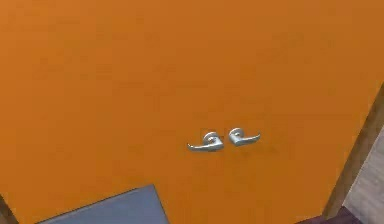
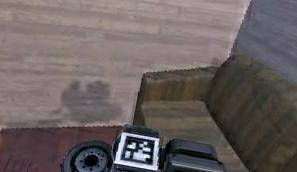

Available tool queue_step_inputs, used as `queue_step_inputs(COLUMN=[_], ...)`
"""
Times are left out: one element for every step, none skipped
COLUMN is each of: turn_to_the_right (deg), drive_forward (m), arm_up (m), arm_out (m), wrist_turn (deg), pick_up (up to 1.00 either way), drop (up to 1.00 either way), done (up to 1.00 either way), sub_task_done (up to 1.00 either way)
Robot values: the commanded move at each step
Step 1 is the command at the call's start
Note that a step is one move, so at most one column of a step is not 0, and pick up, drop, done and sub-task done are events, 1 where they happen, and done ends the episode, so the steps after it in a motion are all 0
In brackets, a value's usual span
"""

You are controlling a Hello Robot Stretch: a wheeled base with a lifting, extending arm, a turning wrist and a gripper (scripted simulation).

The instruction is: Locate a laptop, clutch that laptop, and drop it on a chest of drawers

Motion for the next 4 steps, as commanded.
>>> queue_step_inputs(turn_to_the_right=[-45.0,-45.0,-12.0,0.0], drive_forward=[0.00,0.00,0.00,0.35], arm_up=[0.00,0.00,0.00,0.00], arm_out=[0.00,0.00,0.00,0.00], wrist_turn=[0.0,0.0,0.0,0.0], pick_up=[0.00,0.00,0.00,0.00], drop=[0.00,0.00,0.00,0.00], done=[0.00,0.00,0.00,0.00], sub_task_done=[0.00,0.00,0.00,0.00])
